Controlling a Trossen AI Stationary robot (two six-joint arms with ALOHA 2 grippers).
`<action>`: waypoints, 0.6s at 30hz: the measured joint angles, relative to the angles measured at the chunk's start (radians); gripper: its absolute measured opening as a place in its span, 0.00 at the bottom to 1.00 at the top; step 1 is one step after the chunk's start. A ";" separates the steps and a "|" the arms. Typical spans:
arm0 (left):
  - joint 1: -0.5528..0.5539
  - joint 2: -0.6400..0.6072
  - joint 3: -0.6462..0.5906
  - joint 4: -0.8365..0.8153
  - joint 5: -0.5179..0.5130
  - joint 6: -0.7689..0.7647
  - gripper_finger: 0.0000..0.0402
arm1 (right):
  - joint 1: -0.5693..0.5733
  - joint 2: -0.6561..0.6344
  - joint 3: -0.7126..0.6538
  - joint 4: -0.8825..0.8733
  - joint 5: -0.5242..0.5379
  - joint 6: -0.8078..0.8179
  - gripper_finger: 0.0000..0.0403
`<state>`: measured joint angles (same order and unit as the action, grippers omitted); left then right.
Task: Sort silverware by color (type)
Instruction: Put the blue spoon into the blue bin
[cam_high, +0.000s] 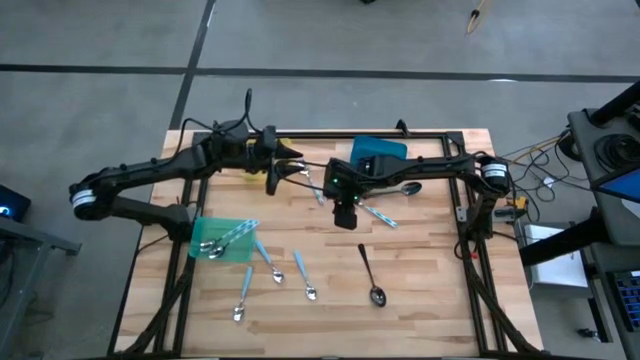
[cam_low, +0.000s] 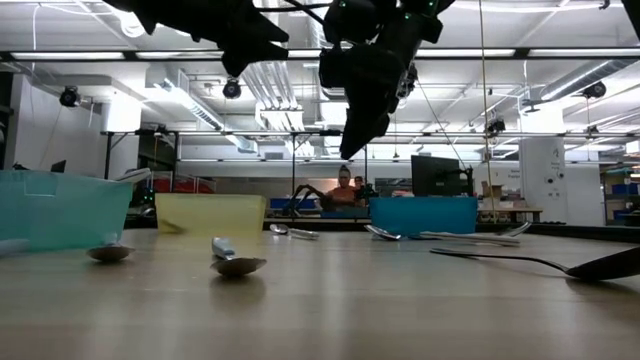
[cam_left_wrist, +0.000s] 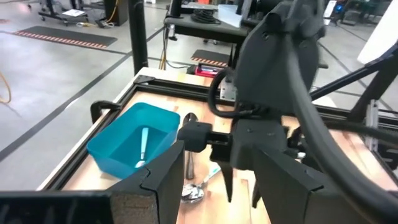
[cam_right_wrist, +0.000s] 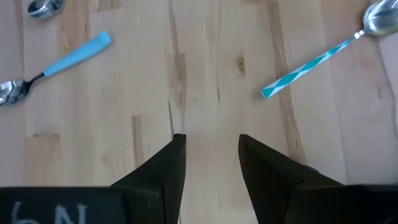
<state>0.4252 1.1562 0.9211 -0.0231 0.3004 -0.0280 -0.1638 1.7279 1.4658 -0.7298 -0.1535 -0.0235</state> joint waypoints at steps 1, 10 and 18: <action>0.000 0.007 0.000 0.000 -0.002 0.001 0.41 | 0.000 0.000 0.000 0.003 0.000 0.000 0.34; -0.001 0.038 0.000 0.028 -0.026 0.003 0.41 | 0.000 -0.002 0.026 0.101 0.000 -0.015 0.34; -0.004 0.036 0.000 -0.006 -0.030 -0.003 0.41 | -0.021 -0.002 0.082 0.153 0.008 -0.009 0.34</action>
<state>0.4210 1.1921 0.9211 -0.0290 0.2703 -0.0312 -0.1847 1.7256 1.5479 -0.5770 -0.1453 -0.0325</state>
